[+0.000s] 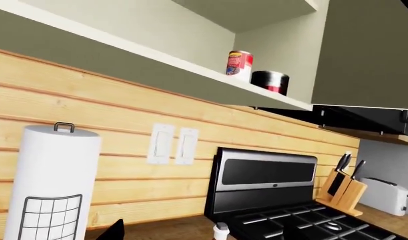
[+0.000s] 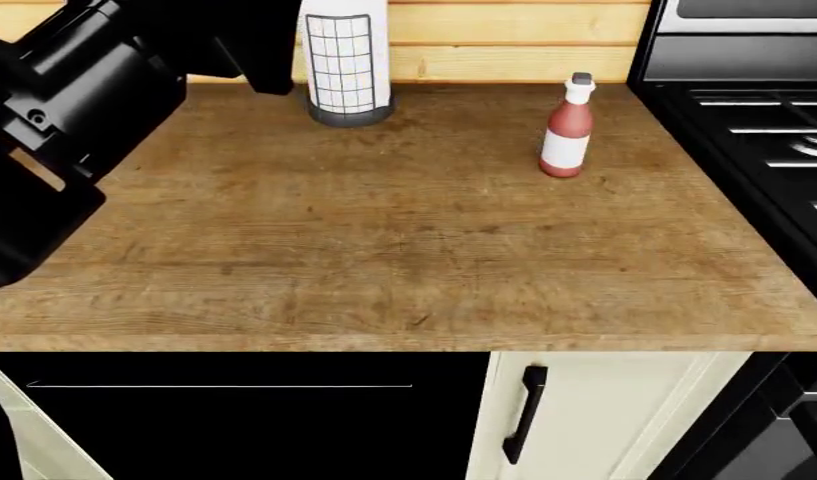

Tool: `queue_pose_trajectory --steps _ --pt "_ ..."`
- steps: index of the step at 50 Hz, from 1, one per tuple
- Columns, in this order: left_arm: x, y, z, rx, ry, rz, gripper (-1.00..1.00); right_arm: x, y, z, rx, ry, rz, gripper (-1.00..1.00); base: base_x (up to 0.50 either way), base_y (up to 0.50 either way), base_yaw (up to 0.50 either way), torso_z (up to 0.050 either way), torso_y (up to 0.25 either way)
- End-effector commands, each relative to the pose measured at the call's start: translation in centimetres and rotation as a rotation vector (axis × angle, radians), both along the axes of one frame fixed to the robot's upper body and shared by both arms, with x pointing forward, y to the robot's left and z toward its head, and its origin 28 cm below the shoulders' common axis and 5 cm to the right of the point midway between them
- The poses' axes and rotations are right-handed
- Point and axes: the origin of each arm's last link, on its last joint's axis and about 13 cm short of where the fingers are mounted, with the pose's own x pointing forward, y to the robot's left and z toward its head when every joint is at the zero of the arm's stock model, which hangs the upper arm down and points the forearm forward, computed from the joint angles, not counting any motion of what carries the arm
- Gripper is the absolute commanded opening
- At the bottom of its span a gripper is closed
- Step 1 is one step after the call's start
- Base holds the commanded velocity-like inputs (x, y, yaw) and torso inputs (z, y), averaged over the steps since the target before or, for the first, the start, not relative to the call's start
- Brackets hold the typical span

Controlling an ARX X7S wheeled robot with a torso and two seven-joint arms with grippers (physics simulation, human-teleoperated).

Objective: Pick the cans from the counter and place them in their designated side in the cabinet.

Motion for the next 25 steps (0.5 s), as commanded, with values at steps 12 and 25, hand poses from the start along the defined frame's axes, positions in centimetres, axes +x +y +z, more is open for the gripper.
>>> queue_pose_trajectory --steps 12,25 --pt "0.26 -0.12 0.07 -0.003 -0.002 -0.009 1.0 -0.03 0.06 0.3 0.012 -0.023 -0.012 -1.0 0.0 0.0 0.0 0.0 0.0" --pt "0.74 -0.31 -0.02 0.009 0.011 -0.01 1.0 -0.03 0.06 0.3 0.012 -0.023 -0.012 -1.0 0.0 0.0 0.0 0.0 0.0"
